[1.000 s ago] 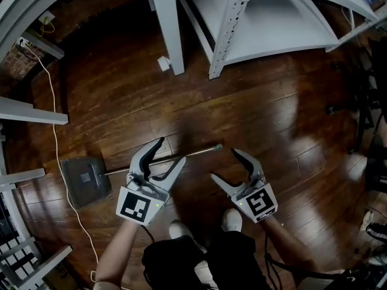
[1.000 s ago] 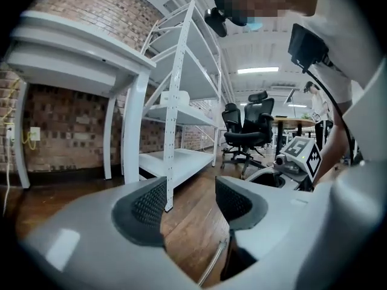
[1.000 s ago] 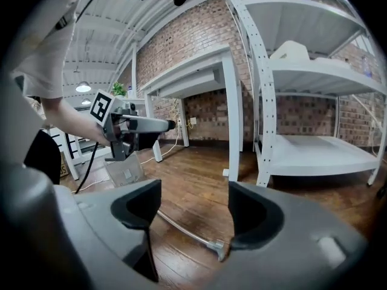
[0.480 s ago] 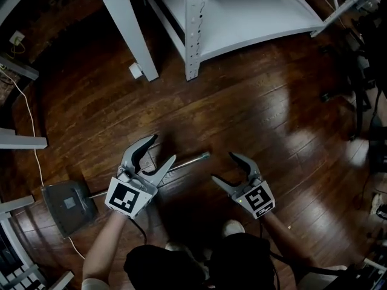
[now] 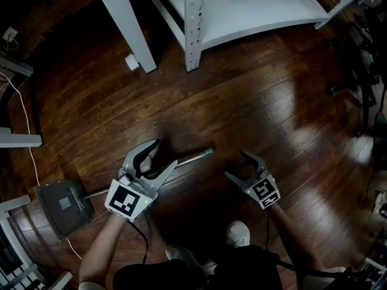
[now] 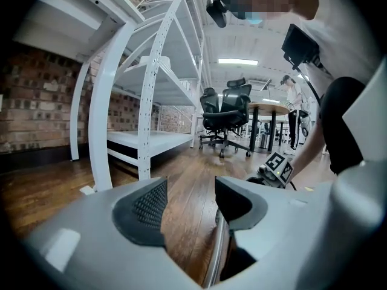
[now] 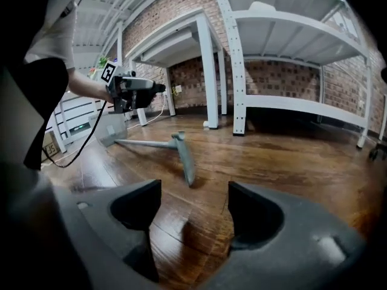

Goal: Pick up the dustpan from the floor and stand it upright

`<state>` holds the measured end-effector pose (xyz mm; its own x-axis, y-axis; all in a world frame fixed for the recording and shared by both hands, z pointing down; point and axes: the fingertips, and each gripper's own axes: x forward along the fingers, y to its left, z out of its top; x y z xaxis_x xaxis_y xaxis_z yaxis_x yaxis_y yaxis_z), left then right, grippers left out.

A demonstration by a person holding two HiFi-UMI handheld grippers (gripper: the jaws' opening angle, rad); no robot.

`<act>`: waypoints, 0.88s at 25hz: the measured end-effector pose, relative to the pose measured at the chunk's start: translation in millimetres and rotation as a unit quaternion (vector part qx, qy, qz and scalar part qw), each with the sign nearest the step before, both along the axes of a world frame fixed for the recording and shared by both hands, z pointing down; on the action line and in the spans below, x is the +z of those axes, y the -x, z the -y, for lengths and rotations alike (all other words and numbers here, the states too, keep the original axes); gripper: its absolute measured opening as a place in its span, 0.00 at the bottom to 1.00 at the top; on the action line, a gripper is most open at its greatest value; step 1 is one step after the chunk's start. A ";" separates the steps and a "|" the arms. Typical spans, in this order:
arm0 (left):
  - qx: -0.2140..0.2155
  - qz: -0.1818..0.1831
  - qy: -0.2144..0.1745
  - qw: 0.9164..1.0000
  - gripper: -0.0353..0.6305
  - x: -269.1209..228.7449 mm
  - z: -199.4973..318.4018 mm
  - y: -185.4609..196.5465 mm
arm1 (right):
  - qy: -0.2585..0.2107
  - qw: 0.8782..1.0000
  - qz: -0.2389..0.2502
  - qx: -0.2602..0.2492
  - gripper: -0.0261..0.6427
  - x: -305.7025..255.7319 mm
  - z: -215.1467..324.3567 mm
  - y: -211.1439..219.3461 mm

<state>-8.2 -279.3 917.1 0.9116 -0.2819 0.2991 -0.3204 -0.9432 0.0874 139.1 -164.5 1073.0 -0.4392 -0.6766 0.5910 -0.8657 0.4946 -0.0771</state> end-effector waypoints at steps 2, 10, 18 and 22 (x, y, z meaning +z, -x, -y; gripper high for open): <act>-0.001 0.007 0.004 1.000 0.43 7.8 -5.6 6.5 | -0.006 0.999 -0.011 -0.033 0.54 6.8 3.8 0.4; -0.004 0.033 0.008 0.999 0.43 27.9 -19.1 33.2 | -0.010 0.983 -0.007 -0.185 0.54 15.7 32.4 28.1; -0.019 0.034 0.012 0.999 0.43 28.2 -20.3 45.1 | 0.015 0.958 0.001 -0.287 0.46 26.3 51.1 63.7; -0.029 0.037 0.012 0.999 0.43 28.8 -19.4 51.5 | 0.009 0.948 -0.009 -0.318 0.41 27.6 55.8 75.5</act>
